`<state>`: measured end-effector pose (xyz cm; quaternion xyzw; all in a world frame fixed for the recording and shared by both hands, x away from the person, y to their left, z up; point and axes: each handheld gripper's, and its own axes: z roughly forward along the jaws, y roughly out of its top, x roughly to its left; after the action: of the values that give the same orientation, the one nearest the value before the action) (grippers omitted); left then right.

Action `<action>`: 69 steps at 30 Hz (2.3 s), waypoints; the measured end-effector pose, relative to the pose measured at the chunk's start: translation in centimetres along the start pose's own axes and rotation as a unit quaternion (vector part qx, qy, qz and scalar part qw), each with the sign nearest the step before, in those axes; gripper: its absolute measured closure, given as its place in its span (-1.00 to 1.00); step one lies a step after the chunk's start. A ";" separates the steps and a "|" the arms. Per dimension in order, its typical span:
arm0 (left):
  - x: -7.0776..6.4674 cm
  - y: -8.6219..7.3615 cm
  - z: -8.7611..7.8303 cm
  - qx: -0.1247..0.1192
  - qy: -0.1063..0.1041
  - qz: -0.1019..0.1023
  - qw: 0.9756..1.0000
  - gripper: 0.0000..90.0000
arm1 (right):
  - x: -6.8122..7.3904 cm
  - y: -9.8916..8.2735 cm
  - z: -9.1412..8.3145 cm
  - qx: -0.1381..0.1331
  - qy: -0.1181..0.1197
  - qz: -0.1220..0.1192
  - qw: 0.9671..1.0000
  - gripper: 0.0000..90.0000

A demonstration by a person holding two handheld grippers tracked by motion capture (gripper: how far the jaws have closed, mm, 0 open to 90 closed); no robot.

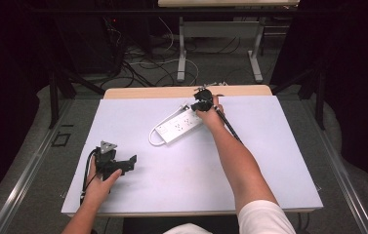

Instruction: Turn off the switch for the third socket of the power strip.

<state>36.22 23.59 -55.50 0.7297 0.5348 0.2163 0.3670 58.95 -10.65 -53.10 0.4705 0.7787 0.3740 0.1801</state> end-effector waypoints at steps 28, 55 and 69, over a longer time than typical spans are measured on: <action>0.1 0.0 -0.1 -0.003 0.001 0.000 1.000 -0.99 | 0.2 -0.1 0.6 0.009 0.006 -0.008 1.000 0.85; 0.1 0.0 -0.1 0.000 -0.002 0.000 1.000 -0.99 | 0.1 -0.3 0.7 0.010 0.007 0.029 0.999 1.00; 0.2 0.0 -0.1 0.000 -0.001 -0.002 1.000 -0.99 | 0.1 -0.2 0.5 0.014 -0.003 0.028 0.999 0.85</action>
<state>36.16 23.77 -55.47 0.7284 0.5363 0.2152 0.3681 59.11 -10.42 -53.62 0.4957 0.7700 0.3665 0.1647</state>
